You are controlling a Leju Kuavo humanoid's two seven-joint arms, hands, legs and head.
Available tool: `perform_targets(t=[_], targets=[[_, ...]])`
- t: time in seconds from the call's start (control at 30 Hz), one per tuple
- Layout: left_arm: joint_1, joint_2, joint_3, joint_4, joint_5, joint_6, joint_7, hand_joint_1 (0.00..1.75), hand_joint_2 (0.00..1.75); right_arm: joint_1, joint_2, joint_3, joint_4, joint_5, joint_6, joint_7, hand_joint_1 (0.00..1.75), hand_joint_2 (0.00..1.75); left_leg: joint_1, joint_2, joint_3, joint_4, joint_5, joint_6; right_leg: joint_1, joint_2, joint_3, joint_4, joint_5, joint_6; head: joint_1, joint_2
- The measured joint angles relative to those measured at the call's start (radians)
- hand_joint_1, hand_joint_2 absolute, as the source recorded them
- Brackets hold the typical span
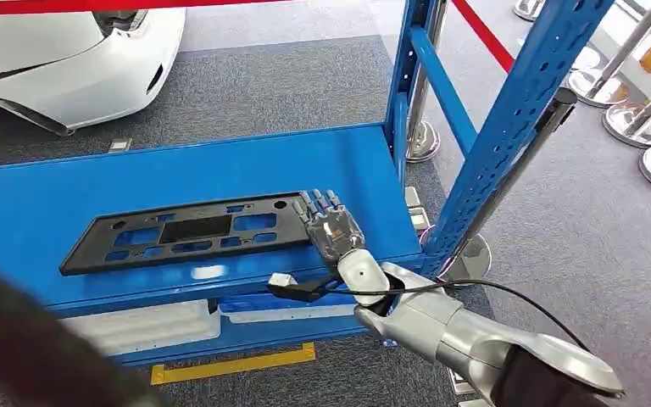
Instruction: Take the parts from the cabinet and place them on the table.
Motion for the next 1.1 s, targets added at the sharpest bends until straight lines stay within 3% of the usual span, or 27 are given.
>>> perform_targets(t=[0.3, 0.7, 1.1], targets=[[-0.001, 0.001, 0.000, 0.000, -0.010, -0.008, 0.000, 0.00, 0.00, -0.004, 0.004, 0.009, 0.018, 0.018, -0.023, 0.000, 0.00, 1.75, 0.000, 0.000, 0.000, 0.000, 0.000, 0.000, 0.000, 0.000, 0.000, 0.000, 0.000, 0.000, 0.000, 0.000], [-0.002, 0.004, -0.005, 0.000, -0.015, -0.013, 0.001, 0.00, 0.00, -0.022, 0.022, 0.027, 0.102, 0.067, -0.159, -0.032, 0.00, 1.75, 0.000, 0.000, 0.000, 0.000, 0.000, 0.000, 0.000, 0.000, 0.000, 0.000, 0.000, 0.000, 0.001, 0.000], [-0.002, 0.004, -0.006, 0.000, -0.032, -0.017, -0.002, 0.00, 0.00, -0.033, 0.050, 0.035, 0.150, 0.078, -0.227, -0.037, 0.00, 1.75, 0.000, 0.000, 0.000, 0.000, 0.000, 0.000, 0.000, 0.000, 0.000, 0.000, 0.000, 0.000, 0.002, 0.000]])
